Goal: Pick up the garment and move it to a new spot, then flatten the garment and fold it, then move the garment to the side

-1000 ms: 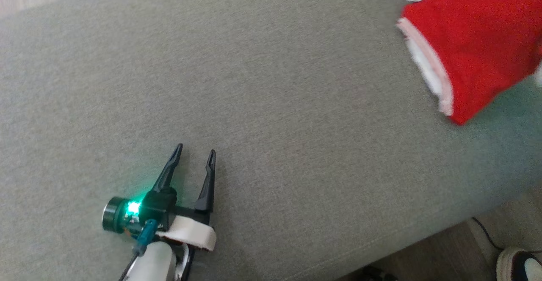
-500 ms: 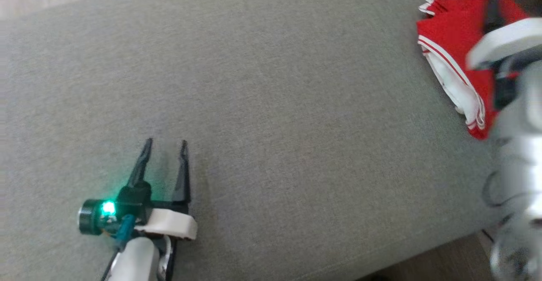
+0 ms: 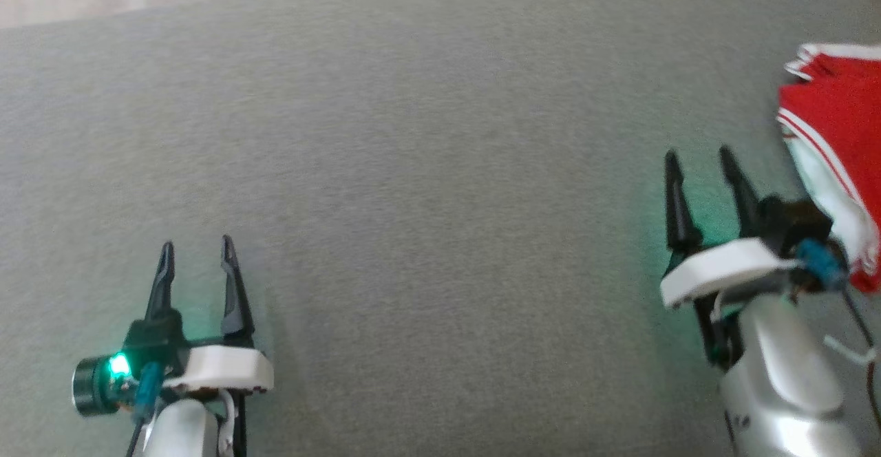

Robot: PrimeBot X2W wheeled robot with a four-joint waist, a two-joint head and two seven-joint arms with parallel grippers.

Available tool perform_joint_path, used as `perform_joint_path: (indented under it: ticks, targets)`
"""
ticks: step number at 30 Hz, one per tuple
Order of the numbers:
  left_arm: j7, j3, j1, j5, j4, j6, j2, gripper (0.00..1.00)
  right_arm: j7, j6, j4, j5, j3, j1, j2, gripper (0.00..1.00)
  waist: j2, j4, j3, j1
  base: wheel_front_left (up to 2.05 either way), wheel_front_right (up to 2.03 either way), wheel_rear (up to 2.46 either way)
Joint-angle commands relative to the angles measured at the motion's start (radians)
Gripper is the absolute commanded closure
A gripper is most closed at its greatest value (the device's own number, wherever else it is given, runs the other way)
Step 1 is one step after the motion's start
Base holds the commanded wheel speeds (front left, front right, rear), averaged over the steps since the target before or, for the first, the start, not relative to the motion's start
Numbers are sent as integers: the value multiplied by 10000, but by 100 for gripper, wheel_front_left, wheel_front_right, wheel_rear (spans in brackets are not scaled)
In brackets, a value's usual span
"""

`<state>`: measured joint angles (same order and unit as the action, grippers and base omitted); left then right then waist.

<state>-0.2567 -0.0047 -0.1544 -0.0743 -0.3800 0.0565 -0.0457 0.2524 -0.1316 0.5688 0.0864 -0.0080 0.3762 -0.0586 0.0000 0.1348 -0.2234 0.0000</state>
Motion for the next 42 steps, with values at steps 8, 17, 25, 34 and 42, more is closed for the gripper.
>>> perform_joint_path:
  ticks: [8, 17, 25, 34, 42]
  targets:
    - [-51, 304, 451, -546, 88, -148, -50, 0, 92, 9, -507, 316, 751, -958, 81, 0, 0, -877, 655, 0, 0, 0, 0]
    - [-51, 168, 940, -1042, 38, -385, -47, 0, 93, 9, -698, 479, 783, -1351, 82, 0, 0, -997, 1201, 0, 0, 0, 0]
    - [-51, 228, 1304, -1118, 50, -370, -46, 0, 93, 9, -687, 676, 789, -1709, 83, 0, 0, -996, 1722, 0, 0, 0, 0]
    - [11, -45, 1641, -1433, -460, -661, 25, 100, -8, 0, -240, 710, 609, -2032, 67, 100, 0, -973, 1927, 0, 0, 0, 0]
    - [302, 88, 1538, -2277, -622, -735, 33, 100, -289, 1, -176, 1595, 467, -2128, 81, 100, 0, -996, 1948, 0, 0, 0, 0]
